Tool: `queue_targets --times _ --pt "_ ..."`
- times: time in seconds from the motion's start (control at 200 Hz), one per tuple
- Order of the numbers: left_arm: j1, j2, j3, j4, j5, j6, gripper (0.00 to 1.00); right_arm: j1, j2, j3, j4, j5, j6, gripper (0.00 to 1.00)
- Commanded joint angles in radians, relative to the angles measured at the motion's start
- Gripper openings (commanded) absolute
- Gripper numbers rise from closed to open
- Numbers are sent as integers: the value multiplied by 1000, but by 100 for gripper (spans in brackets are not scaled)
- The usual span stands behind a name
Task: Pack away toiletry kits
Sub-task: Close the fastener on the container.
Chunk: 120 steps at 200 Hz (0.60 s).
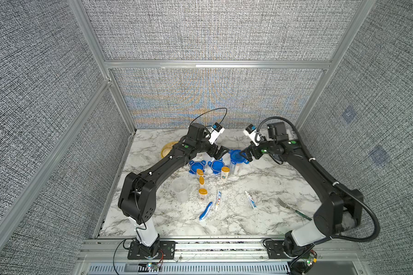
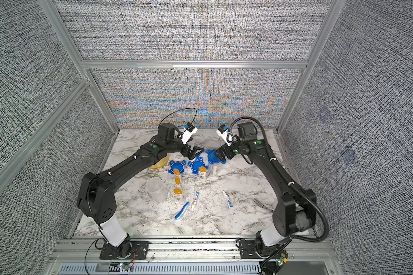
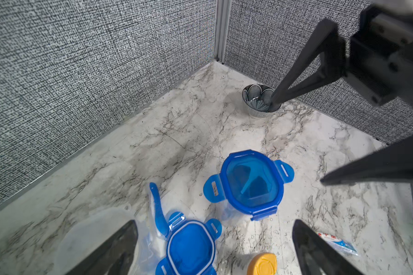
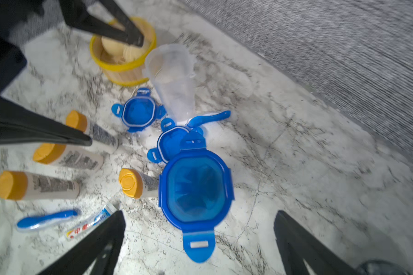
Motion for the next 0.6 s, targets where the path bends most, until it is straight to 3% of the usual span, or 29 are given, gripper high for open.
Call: queue_targets --times 0.0,0.245,0.46,0.595 --pt "-48 23 33 -29 -52 2 100 -65 -100 -112 161 -8 303 99" --pt "-157 173 215 -181 -180 48 100 -184 -234 -278 118 -23 499 99" --pt "-202 261 329 -245 -232 22 100 -250 -258 -342 130 -88 529 99" --pt "-233 296 360 -277 -323 24 100 -274 -264 -342 128 -128 531 99"
